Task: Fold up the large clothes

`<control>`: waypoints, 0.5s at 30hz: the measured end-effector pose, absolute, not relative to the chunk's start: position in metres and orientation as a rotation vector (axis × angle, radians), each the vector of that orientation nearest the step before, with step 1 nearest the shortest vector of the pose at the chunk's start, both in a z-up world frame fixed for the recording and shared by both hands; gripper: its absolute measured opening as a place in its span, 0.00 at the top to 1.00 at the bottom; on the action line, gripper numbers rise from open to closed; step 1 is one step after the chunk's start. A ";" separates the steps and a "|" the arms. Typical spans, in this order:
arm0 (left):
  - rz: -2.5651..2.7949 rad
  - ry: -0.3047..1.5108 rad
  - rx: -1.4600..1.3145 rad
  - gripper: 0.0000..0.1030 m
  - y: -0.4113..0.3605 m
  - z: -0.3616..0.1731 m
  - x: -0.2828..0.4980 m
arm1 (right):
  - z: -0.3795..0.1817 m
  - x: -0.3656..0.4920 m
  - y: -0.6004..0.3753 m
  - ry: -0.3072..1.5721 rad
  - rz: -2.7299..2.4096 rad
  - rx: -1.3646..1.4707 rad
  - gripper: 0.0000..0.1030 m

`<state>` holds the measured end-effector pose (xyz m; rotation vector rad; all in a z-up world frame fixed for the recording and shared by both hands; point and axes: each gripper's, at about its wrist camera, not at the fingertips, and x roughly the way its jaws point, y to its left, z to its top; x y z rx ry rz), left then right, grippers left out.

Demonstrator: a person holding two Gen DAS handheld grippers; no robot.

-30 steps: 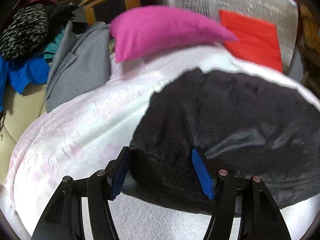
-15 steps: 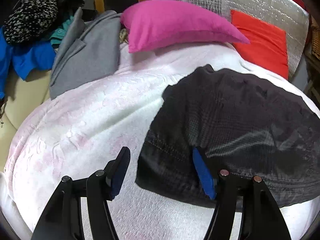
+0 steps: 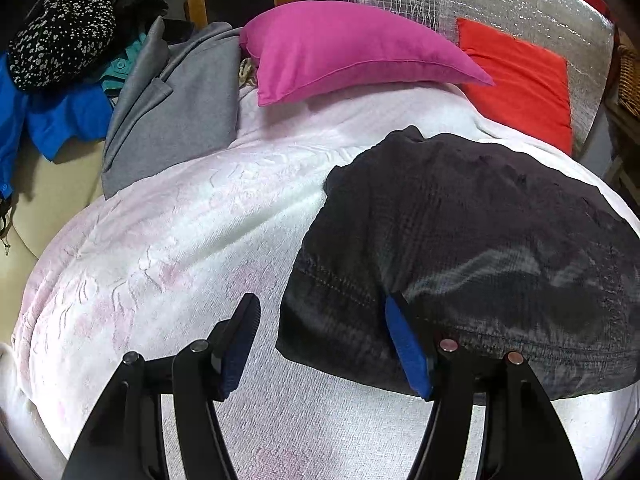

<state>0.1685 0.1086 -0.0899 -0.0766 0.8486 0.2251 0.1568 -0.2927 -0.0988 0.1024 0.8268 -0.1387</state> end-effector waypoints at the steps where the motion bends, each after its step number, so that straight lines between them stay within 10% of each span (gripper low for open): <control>1: 0.224 0.850 -0.075 0.35 0.109 -0.090 0.169 | -0.097 0.157 -0.293 0.829 -0.141 0.102 0.12; 15: 0.161 0.820 -0.165 0.32 0.138 -0.075 0.179 | -0.070 0.153 -0.337 0.796 -0.053 0.259 0.12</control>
